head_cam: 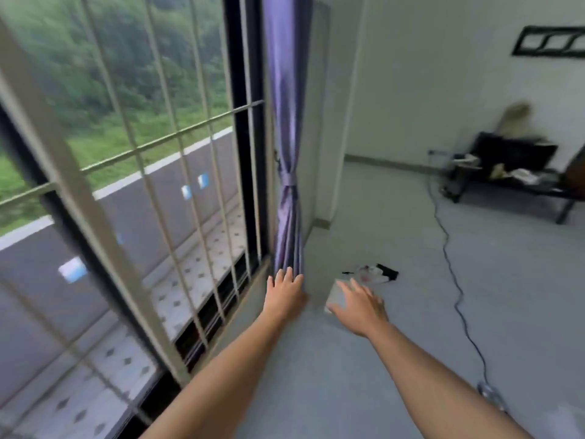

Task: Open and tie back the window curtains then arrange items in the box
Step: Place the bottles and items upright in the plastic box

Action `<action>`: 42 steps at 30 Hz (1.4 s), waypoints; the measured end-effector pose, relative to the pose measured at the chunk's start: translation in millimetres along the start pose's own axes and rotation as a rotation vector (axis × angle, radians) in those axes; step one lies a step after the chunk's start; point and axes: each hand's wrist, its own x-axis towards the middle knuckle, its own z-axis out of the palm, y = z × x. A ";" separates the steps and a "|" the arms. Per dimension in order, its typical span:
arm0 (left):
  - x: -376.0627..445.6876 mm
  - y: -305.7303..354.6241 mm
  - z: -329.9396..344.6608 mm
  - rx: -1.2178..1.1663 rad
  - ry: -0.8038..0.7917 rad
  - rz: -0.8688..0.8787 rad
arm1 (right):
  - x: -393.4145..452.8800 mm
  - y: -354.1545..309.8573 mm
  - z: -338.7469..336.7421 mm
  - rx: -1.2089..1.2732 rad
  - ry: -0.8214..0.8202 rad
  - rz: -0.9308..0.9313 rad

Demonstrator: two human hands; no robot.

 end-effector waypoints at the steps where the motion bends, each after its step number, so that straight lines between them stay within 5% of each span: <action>1: 17.1 8.8 3.6 0.002 -0.009 0.018 | 9.3 11.3 -1.9 -0.001 0.001 0.024; 16: 312.5 94.7 29.5 -0.034 -0.121 0.100 | 255.5 123.6 -27.0 0.013 -0.078 0.087; 26: 469.9 124.2 74.2 -0.051 -0.108 -0.010 | 413.1 213.0 -22.4 0.018 -0.208 0.012; 31: 538.5 134.6 121.6 -0.141 -0.010 -0.239 | 526.6 262.9 -8.3 -0.117 -0.311 -0.194; 38: 558.1 167.0 221.6 -0.333 0.014 -0.836 | 635.7 323.2 26.9 -0.192 -0.375 -0.514; 42: 558.1 199.1 278.4 -0.377 0.006 -0.986 | 687.3 371.3 69.6 -0.261 -0.465 -0.595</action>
